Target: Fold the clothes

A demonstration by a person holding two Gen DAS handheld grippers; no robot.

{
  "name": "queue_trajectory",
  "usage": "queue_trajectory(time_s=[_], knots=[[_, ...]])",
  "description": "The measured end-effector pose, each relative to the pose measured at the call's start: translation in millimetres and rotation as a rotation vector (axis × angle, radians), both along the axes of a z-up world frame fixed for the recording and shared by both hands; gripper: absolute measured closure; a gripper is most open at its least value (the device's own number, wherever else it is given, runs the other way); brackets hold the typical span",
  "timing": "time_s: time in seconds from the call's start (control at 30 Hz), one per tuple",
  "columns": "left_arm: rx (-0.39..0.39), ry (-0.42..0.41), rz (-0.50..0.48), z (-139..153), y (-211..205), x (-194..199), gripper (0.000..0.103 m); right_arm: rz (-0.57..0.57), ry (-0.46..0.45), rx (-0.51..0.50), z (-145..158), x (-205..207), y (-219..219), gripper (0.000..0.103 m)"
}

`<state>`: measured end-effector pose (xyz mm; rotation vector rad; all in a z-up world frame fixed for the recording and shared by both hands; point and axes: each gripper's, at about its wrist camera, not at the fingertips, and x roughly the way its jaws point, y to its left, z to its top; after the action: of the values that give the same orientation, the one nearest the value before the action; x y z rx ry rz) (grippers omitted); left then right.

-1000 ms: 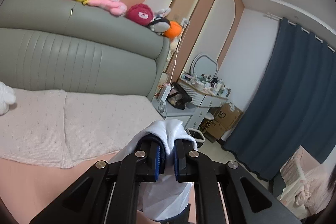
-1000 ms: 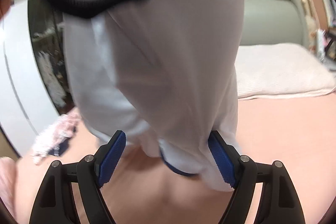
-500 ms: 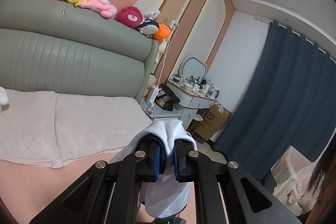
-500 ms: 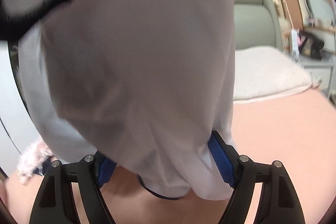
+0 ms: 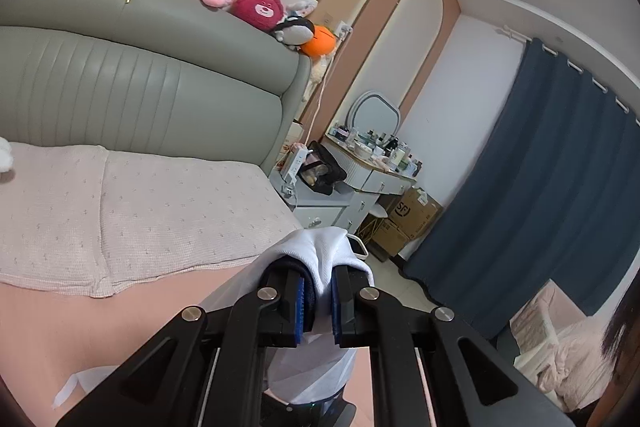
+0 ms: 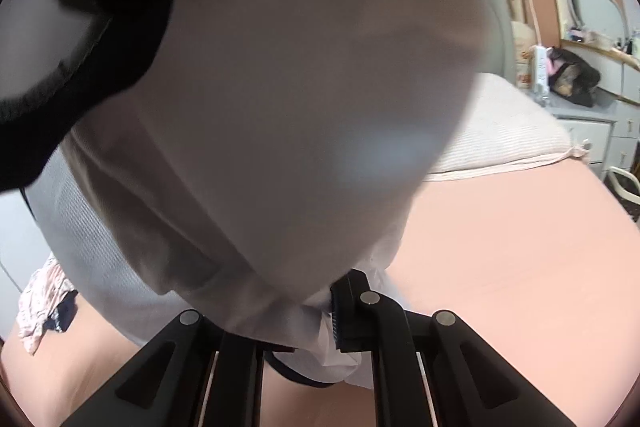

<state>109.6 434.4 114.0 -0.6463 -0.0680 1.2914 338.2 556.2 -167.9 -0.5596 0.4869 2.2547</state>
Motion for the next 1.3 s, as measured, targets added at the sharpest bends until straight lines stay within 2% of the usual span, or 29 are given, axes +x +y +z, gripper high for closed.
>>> queue_trajectory(time_s=[0.13,0.47,0.53,0.7,0.87,1.0,1.13,1.2,1.3], knots=[[-0.002,-0.038,0.039,-5,-6,-14,0.095,-0.06,-0.017,0.041,9,17,9,0.095],[-0.064,-0.193,0.068,-44,-16,-47,0.095,-0.14,0.002,0.02,27,47,23,0.097],[-0.077,-0.22,0.074,-51,-18,-53,0.095,-0.15,-0.012,0.032,36,24,23,0.097],[-0.126,-0.277,0.095,-74,-21,-66,0.095,-0.189,-0.021,0.048,51,6,-6,0.097],[-0.18,-0.343,0.112,-102,-28,-79,0.095,-0.215,-0.026,0.049,60,15,-12,0.097],[-0.216,-0.432,0.108,-125,-34,-92,0.095,-0.234,-0.053,0.09,69,17,-24,0.097],[-0.211,-0.578,0.105,-140,-44,-106,0.095,-0.236,-0.055,0.13,82,20,-28,0.097],[-0.191,-0.634,0.097,-138,-48,-111,0.095,-0.227,-0.03,0.136,93,27,-29,0.097],[-0.159,-0.616,0.082,-119,-52,-111,0.095,-0.21,0.023,0.156,113,37,-37,0.097]])
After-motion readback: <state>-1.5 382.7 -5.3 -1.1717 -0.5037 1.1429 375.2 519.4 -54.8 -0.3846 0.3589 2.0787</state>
